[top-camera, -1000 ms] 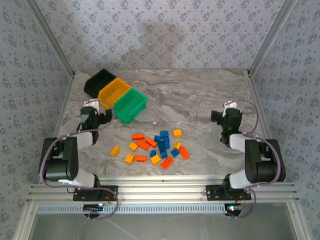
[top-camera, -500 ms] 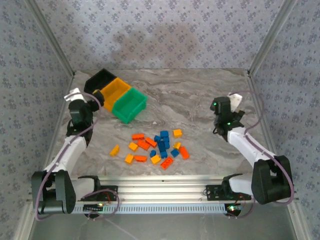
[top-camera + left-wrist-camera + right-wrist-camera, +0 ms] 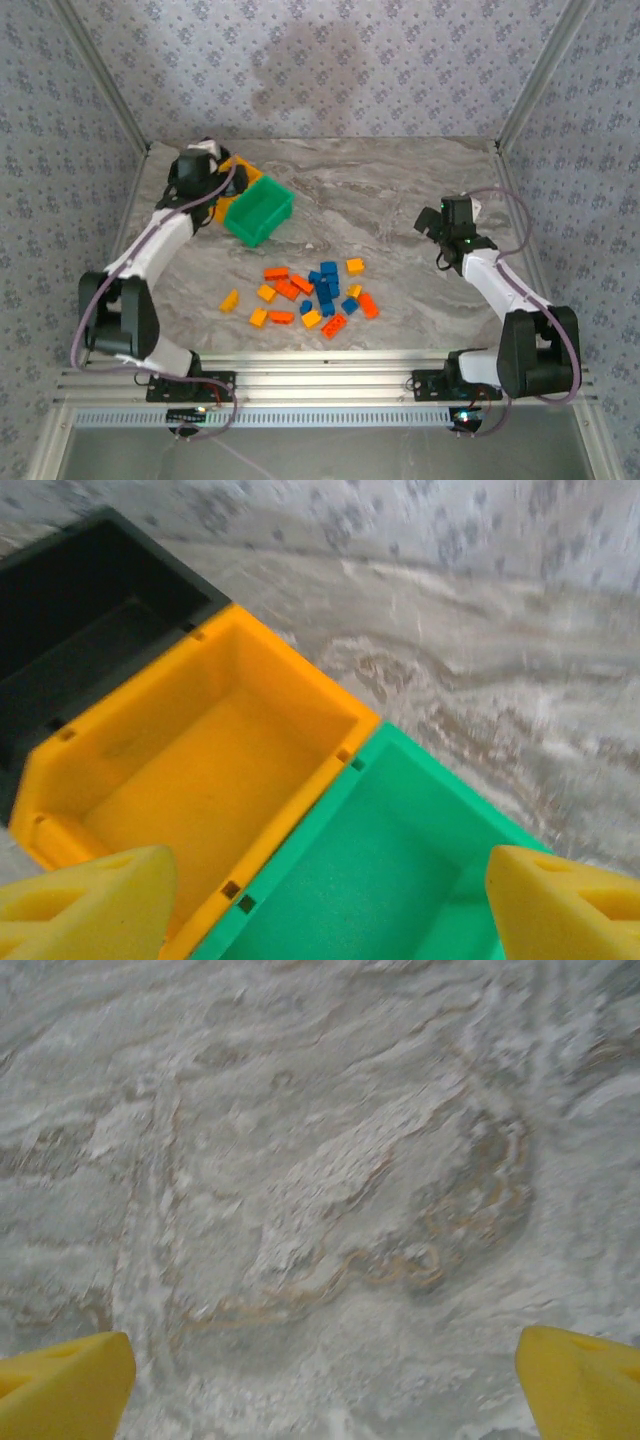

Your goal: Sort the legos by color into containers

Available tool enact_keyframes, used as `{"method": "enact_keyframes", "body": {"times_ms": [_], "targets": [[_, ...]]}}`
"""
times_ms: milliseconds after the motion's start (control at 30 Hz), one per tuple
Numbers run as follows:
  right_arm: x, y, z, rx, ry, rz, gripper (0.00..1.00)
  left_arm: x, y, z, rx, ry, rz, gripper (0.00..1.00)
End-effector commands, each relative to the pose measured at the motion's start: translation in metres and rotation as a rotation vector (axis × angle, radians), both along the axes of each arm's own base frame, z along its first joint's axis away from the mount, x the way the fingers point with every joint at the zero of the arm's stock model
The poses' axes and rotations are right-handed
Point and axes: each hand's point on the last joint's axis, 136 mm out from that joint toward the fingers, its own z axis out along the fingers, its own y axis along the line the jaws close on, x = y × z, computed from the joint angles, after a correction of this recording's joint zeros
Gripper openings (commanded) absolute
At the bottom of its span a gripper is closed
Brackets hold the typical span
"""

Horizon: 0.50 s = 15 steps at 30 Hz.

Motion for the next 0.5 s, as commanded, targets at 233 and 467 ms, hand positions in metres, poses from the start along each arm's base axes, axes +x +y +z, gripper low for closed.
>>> {"method": "enact_keyframes", "body": {"times_ms": [233,467], "targets": [[-0.003,0.021,-0.001,0.015,0.061,0.071,1.0,0.02,0.009,-0.06,0.265,0.235,-0.081,0.73],[-0.003,0.015,0.006,0.013,0.058,0.024,1.0,0.029,0.014,-0.088,0.322,0.306,-0.065,0.69]]}}
